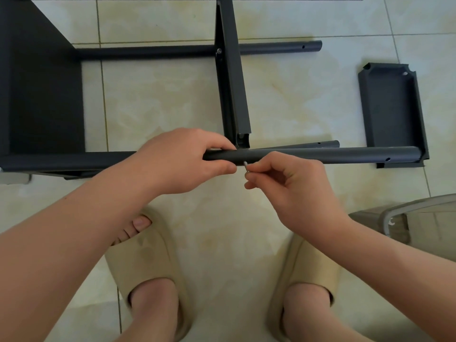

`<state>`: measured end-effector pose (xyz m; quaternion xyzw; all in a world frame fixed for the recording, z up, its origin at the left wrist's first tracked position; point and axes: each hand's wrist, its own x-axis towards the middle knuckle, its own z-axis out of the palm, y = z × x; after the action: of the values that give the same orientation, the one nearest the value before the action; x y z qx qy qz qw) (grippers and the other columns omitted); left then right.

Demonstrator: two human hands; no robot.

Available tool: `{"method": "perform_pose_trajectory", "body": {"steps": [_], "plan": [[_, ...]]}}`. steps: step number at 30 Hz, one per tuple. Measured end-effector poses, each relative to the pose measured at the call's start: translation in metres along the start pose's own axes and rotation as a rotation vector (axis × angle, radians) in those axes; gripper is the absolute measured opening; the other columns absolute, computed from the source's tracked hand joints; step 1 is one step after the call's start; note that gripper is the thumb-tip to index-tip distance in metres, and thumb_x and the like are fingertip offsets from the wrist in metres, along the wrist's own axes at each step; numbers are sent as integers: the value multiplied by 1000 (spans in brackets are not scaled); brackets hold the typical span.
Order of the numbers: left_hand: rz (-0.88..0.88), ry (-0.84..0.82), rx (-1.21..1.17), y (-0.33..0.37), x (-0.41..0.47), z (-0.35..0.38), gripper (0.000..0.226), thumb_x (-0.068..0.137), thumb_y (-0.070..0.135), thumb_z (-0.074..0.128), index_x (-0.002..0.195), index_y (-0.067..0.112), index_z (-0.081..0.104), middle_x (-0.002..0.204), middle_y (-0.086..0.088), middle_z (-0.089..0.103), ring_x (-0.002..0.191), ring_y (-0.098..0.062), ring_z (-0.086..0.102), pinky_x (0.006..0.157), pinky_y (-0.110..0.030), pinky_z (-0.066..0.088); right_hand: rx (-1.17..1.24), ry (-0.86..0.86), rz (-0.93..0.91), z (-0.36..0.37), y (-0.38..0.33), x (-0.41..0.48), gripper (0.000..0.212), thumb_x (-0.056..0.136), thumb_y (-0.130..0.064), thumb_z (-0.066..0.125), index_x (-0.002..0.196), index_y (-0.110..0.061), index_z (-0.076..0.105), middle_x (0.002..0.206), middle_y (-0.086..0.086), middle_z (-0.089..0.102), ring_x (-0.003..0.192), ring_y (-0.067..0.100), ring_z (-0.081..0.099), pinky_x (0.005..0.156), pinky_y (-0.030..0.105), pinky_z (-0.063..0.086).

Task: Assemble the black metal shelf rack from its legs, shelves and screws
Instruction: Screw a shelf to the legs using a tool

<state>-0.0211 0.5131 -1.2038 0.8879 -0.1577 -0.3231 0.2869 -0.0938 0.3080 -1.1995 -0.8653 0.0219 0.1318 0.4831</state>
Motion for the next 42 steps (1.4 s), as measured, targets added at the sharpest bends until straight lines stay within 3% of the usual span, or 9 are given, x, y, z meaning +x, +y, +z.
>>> {"method": "perform_pose_trajectory", "body": {"steps": [4,9,13,19,23,30,36,42], "plan": [[4,-48,-42,2,0,-5,16,90,55,59,105,61,61,78,33,61,64,4,54,59,-29,37,-4,11,33,2,-4,2,10,92,-11,72,90,-21,74,78,-13,75,80,-1,72,72,13,51],[-9,-64,-23,3,-1,-5,27,92,54,57,117,64,55,90,24,67,76,-2,60,74,-34,52,41,19,86,4,-6,1,13,93,-11,70,89,-23,73,76,-13,75,78,-1,72,76,22,56],[-6,-63,-16,3,0,-5,22,93,53,57,112,62,57,81,23,65,67,0,56,63,-31,44,88,18,119,5,-6,2,17,93,-10,69,87,-25,70,77,-11,75,79,5,74,83,38,59],[13,-71,-127,8,6,-5,11,94,39,63,103,42,68,81,16,66,58,2,53,54,-20,34,-12,26,2,5,-2,1,12,94,-6,69,90,-17,72,78,-10,76,81,4,73,76,30,55],[6,-92,-199,10,9,-5,16,94,33,65,106,42,69,86,14,67,61,1,55,62,-24,40,-61,44,-65,6,2,1,8,94,-5,69,93,-11,74,82,-8,76,82,5,73,75,31,55],[-2,-112,-207,11,11,-4,21,95,34,62,112,45,65,91,13,69,63,2,56,61,-23,39,316,67,158,12,-1,1,17,93,0,67,84,-14,70,78,-2,76,78,12,76,81,30,61],[-18,-102,-204,11,12,-3,19,95,34,63,111,43,67,91,16,68,69,3,59,62,-22,40,512,77,268,13,-8,3,20,92,6,65,81,-11,69,75,7,75,73,23,76,71,27,61],[-9,-97,-210,12,11,-3,20,96,33,62,111,45,66,92,18,69,66,6,58,60,-21,38,526,93,280,14,-9,5,20,93,6,64,82,-10,69,74,8,75,71,25,76,70,28,61]]}}
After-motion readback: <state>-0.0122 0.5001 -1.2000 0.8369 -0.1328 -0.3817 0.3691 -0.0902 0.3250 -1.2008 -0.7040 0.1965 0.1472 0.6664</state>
